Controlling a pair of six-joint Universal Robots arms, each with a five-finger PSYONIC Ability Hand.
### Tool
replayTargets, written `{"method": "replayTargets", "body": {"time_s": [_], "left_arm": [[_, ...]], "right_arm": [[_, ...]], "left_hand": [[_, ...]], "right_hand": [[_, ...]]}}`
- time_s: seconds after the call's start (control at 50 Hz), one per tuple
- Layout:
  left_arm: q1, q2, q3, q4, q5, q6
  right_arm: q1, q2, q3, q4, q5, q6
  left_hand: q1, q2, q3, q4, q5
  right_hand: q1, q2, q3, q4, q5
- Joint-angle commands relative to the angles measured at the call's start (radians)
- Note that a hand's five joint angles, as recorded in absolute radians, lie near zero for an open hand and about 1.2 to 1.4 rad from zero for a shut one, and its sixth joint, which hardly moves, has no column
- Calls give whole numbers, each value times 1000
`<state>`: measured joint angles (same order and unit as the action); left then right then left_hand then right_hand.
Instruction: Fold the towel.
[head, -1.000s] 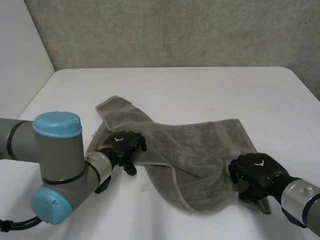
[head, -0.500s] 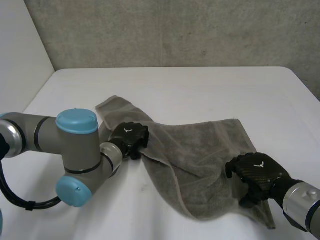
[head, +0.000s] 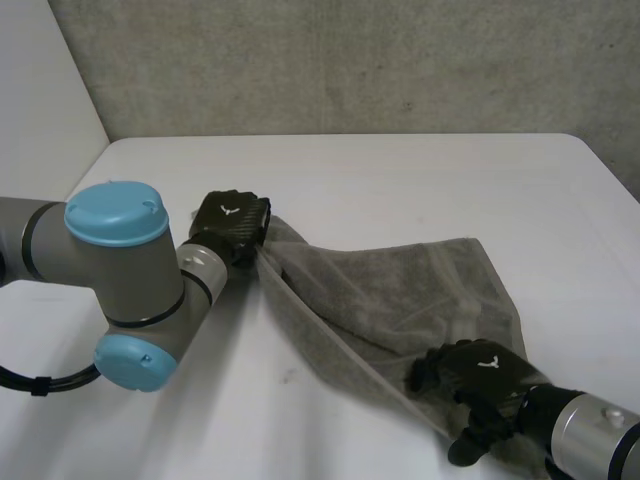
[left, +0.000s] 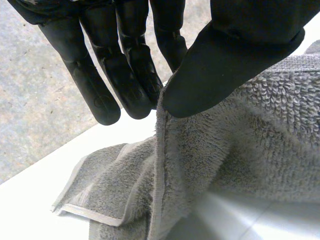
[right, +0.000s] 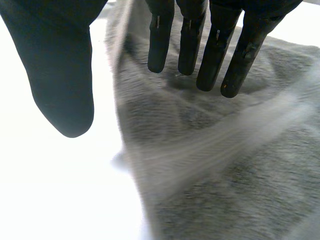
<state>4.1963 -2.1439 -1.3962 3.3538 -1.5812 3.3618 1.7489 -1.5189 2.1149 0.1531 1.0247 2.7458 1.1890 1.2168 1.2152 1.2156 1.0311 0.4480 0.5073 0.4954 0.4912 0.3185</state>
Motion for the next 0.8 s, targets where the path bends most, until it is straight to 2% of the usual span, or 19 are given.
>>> {"method": "replayTargets", "body": {"time_s": [0.02, 0.18, 0.22, 0.24, 0.26, 0.28, 0.3, 0.32, 0.34, 0.44, 0.58, 0.66, 0.72, 0.76, 0.78, 0.8], "left_arm": [[7, -18, 13, 1, 1, 1], [10, -30, 14, 1, 1, 1], [22, -28, 14, -1, 0, -1], [22, -28, 14, -1, 0, -1], [27, -25, 13, -2, 0, 1], [27, -25, 13, -2, 0, 1], [30, -21, 11, -5, 0, 1], [33, -18, 8, -11, 0, 1], [33, -18, 8, -11, 0, 1], [38, -5, -1, -43, 1, 2], [39, 12, 19, -83, 12, 40], [44, -10, 59, -65, 13, 93], [56, -45, 138, 6, 12, 162], [97, -51, 210, 147, 12, 205], [97, -51, 210, 148, 12, 205], [109, -45, 236, 245, 12, 208]], "right_arm": [[43, 45, 7, -26, -17, 5], [70, 141, 5, -138, 14, 21], [72, 177, 2, -191, 50, 34], [72, 177, 2, -191, 51, 34], [72, 184, -1, -225, 81, 34], [67, 184, -6, -262, 121, 34], [67, 184, -6, -262, 121, 34], [60, 181, -13, -295, 171, 34], [58, 172, -24, -323, 222, 32], [55, 108, -91, -342, 310, 5], [64, 85, -209, -342, 299, -92], [70, 172, -355, -362, 302, -156], [77, 218, -441, -372, 317, -183], [101, 285, -631, -409, 342, -233], [101, 286, -632, -409, 342, -233], [112, 299, -723, -441, 371, -250]], "left_hand": [[207, 179, 181, 181, 191], [207, 179, 181, 181, 191], [207, 179, 181, 181, 191], [207, 179, 181, 181, 191], [207, 179, 181, 181, 191], [207, 179, 181, 181, 191], [207, 179, 181, 181, 191], [207, 179, 181, 181, 191], [207, 179, 181, 181, 191], [207, 179, 181, 181, 191], [207, 179, 181, 181, 191], [207, 179, 181, 181, 191], [207, 179, 181, 181, 191], [207, 179, 181, 181, 191], [207, 179, 181, 181, 191], [207, 179, 181, 181, 191]], "right_hand": [[86, 27, 39, 43, 41], [145, 86, 97, 102, 100], [314, 255, 267, 271, 269], [315, 256, 268, 272, 270], [545, 485, 497, 502, 500], [870, 810, 822, 826, 825], [873, 814, 825, 830, 828], [948, 888, 900, 904, 903], [948, 889, 901, 905, 903], [948, 889, 901, 905, 903], [948, 889, 901, 905, 903], [948, 889, 901, 905, 903], [948, 889, 901, 905, 903], [948, 889, 901, 905, 903], [948, 889, 901, 905, 903], [948, 889, 901, 905, 903]]}}
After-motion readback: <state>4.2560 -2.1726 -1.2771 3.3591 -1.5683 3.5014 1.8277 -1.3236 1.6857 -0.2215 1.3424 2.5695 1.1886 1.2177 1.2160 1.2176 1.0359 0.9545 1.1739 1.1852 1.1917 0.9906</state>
